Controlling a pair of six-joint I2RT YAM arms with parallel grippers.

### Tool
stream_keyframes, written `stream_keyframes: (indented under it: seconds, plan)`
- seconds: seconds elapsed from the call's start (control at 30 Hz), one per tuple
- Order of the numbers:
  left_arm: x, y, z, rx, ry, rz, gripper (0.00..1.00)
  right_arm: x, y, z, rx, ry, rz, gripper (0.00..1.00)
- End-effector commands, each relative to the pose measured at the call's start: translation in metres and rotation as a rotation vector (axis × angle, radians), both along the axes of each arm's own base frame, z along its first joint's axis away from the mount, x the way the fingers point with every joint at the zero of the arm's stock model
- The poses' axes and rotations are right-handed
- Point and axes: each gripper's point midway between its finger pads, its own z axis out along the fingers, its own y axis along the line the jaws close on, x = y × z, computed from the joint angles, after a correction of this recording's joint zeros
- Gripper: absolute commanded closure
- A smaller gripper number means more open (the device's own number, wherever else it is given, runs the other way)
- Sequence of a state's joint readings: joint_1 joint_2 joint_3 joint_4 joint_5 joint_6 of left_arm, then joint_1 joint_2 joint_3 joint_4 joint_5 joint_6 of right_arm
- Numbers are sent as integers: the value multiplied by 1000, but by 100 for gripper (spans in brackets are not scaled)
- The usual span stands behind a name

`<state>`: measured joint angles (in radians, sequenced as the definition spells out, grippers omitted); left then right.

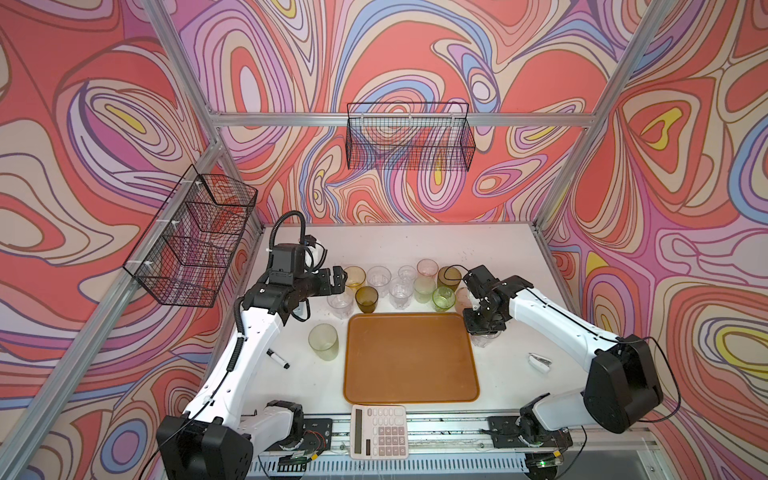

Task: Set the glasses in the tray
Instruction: 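Lower the right gripper around the clear faceted cup beside the tray, then close the right gripper on the clear cup's rim and lift it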

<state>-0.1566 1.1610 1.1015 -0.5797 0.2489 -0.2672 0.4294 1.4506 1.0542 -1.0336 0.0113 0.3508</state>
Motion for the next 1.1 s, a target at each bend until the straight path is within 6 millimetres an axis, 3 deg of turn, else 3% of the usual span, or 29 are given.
stream_keyframes:
  seconds: [0.0,0.33,0.6,1.07]
  plan:
    - [0,-2,-2,-15,13,-2,1,5,1,-4,-15,-11,-2,80]
    - [-1,-2,-2,-10,14,-1,1,10,-1,-2,-33,-25,-8,87]
    - [-1,-1,-1,-10,11,-2,1,12,-5,3,-49,-41,-19,100]
    - [-3,-3,0,-17,9,-6,1,15,-23,36,-119,-127,-71,100]
